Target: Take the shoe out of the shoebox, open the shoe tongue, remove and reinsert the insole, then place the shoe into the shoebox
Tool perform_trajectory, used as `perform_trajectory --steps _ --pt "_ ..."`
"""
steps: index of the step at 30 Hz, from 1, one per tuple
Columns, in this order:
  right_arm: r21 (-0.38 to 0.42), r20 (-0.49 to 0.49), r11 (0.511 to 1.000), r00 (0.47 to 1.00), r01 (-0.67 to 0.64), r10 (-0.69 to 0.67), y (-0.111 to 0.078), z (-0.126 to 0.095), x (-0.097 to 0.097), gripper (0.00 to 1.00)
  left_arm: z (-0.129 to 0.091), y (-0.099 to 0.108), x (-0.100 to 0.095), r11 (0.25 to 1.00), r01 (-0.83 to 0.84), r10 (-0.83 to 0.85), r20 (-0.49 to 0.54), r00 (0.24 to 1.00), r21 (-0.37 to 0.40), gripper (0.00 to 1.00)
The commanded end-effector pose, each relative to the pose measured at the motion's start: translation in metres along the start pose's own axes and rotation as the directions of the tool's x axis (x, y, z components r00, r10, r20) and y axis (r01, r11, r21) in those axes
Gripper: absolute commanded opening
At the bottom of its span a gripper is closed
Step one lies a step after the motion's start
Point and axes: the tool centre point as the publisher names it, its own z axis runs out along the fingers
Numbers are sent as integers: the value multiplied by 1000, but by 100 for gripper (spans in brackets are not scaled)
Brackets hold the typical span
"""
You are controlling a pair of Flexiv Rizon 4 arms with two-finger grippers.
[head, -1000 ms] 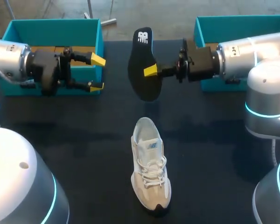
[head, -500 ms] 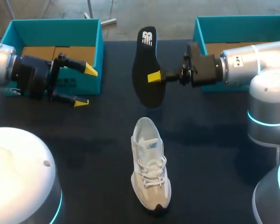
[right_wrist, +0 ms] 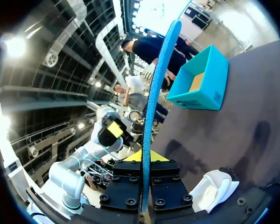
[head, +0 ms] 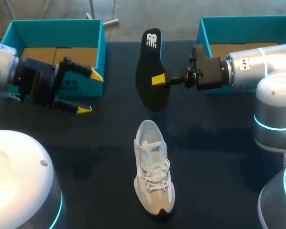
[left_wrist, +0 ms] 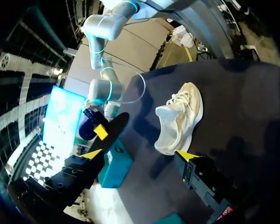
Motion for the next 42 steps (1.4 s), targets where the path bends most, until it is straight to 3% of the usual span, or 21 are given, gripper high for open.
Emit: perform_trajectory --steps 1,9,17,22,23,36,42 --pt "9 25 1000 999 30 -30 -8 -6 3 0 26 -8 5 984 136 -142 -46 989 -115 100" --pt "-28 30 995 995 92 -92 -19 -18 -2 0 43 -11 18 930 321 -346 -132 929 -179 100" --pt "-60 32 981 983 183 -181 -18 -21 -11 0 49 -3 35 872 442 -480 -194 855 -210 100" --pt "-44 103 963 960 264 -259 -16 -16 -18 0 58 4 45 814 526 -578 -250 777 -247 100" --pt "-44 103 963 960 264 -259 -16 -16 -18 0 59 4 47 814 511 -576 -260 775 -277 100" --pt "-44 103 963 960 264 -259 -16 -16 -18 0 62 5 50 798 542 -600 -267 754 -264 100" --pt "-52 77 944 944 324 -320 -20 -5 -44 0 80 13 68 689 592 -718 -280 638 -417 100"
